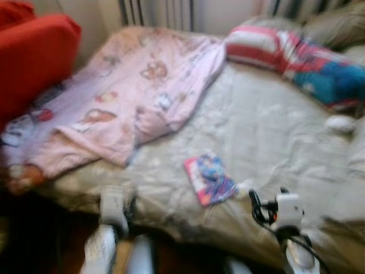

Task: Clean up the room

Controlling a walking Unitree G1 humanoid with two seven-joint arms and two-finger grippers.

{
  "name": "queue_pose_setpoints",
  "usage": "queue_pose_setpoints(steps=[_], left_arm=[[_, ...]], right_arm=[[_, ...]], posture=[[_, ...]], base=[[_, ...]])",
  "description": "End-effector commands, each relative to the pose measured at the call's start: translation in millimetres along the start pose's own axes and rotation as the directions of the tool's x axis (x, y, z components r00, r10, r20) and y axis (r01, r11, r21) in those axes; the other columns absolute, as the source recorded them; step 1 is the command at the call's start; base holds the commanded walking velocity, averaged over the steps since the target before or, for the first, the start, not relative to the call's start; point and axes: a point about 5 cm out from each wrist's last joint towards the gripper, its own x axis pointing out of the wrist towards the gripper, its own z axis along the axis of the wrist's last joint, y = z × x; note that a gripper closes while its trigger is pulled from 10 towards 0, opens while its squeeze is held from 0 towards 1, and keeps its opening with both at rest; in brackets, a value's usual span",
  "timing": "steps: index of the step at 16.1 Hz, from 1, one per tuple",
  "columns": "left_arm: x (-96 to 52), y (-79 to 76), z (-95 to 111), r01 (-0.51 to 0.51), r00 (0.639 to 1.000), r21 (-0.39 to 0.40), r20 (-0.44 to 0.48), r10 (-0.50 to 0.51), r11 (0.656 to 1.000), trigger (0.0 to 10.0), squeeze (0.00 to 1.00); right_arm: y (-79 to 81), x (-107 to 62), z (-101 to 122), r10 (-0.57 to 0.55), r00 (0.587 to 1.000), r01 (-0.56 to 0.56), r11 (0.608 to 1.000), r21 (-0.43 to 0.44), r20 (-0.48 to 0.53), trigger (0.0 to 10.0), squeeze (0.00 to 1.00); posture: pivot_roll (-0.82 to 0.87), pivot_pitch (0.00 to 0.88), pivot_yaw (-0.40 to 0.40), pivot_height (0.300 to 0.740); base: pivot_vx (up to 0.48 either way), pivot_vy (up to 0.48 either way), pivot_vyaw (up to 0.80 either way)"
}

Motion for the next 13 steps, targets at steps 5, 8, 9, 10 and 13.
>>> queue_pose_setpoints(steps=[5,8,9,10,13], left_arm=[[11.4,10.3,18.5,-0.019,0.999,0.019,0.051,0.018,1.0,10.0,0.0],[11.9,13.1,19.5,-0.039,0.998,0.02,0.053,0.038,0.999,10.0,0.0],[12.4,13.7,20.6,-0.039,0.998,0.019,0.056,0.038,0.999,10.0,0.0],[12.9,14.2,21.4,-0.038,0.998,0.019,0.058,0.037,0.999,10.0,0.0],[13.1,14.7,22.0,-0.034,0.998,0.022,0.059,0.032,0.999,10.0,0.0]], right_arm=[[3.0,1.4,-1.9,0.01,1.0,-0.009,1.0,0.02,-0.015,10.0,0.0],[3.4,1.4,-2.8,0.004,1.0,-0.004,1.0,0.031,-0.019,10.0,0.0],[3.5,0.9,-4.3,0.004,1.0,-0.003,1.0,0.03,-0.026,10.0,0.0],[2.8,0.0,-5.7,-0.002,0.999,0.003,0.999,0.035,-0.032,10.0,0.0],[1.7,-0.1,-6.5,-0.012,0.999,0.013,0.999,0.037,-0.035,10.0,0.0]], posture=[[0.01,0.106,0.007,0.636],[0.01,0.109,0.007,0.636],[0.01,0.112,0.008,0.636],[0.01,0.113,0.009,0.636],[0.01,0.117,0.014,0.636]], base=[[0.0,0.0,0.19],[0.0,0.0,0.0],[0.259,0.0,0.0],[0.262,0.0,0.0],[0.268,0.0,0.0]])
